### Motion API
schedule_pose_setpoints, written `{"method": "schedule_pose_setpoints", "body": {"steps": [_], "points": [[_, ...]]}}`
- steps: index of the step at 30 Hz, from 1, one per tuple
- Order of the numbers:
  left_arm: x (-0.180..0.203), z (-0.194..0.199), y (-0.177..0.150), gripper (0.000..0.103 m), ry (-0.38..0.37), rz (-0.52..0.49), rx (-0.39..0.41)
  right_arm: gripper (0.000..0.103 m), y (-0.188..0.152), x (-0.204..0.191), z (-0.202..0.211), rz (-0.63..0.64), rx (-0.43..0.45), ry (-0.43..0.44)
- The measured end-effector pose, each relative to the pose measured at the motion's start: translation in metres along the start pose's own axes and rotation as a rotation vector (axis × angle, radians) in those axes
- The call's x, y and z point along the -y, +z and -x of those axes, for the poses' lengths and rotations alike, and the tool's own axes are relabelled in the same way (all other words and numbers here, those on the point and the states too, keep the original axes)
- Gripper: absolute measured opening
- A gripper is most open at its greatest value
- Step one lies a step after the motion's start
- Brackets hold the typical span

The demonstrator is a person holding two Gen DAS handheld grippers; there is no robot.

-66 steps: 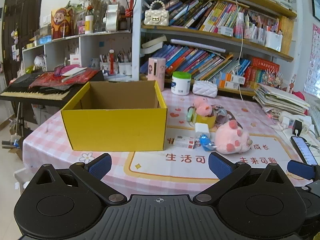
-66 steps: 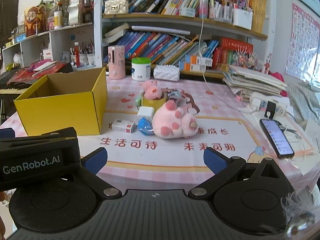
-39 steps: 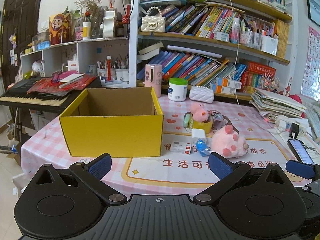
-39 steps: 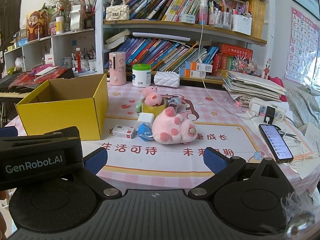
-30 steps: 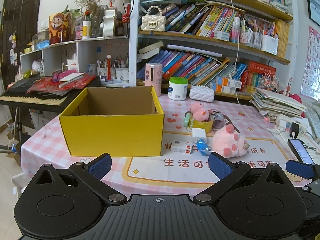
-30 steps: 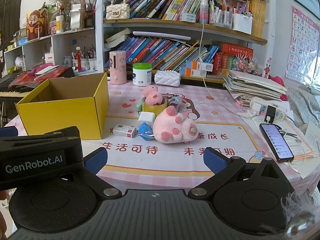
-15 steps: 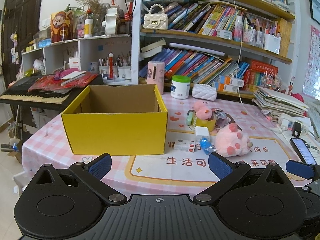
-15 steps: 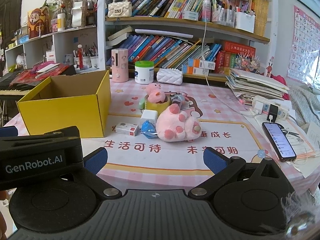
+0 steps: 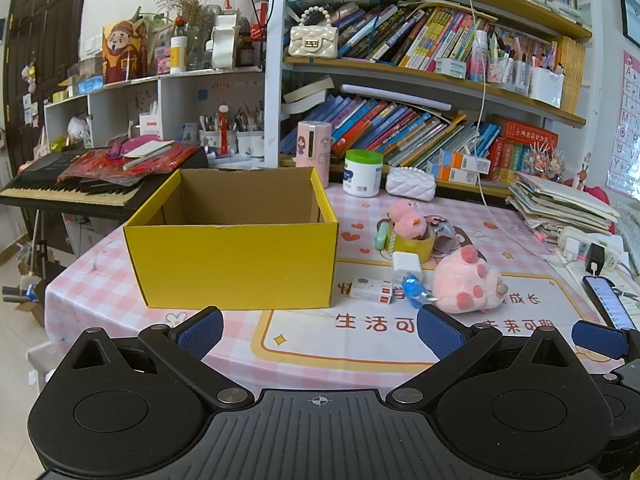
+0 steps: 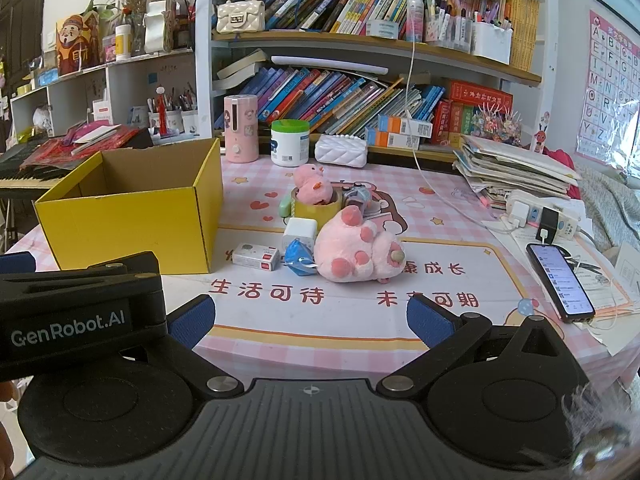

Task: Organize objects

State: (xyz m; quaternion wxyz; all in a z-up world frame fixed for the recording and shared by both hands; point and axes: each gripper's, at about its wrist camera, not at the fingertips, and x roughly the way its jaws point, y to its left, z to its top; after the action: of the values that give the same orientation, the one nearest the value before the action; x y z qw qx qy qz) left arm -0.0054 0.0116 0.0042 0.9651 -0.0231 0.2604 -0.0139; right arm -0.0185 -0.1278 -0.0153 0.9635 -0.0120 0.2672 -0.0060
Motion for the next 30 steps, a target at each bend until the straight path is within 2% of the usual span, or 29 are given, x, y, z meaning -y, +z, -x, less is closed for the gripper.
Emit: {"method": "schedule_pose_setpoints", "body": {"steps": [30], "points": [[-0.0021,-0.0037,-0.0016,0.103,-0.002,0.000,-0.006,0.102,0.0002,-0.0008,-0.0010,-0.002,-0.004,-0.001]]}}
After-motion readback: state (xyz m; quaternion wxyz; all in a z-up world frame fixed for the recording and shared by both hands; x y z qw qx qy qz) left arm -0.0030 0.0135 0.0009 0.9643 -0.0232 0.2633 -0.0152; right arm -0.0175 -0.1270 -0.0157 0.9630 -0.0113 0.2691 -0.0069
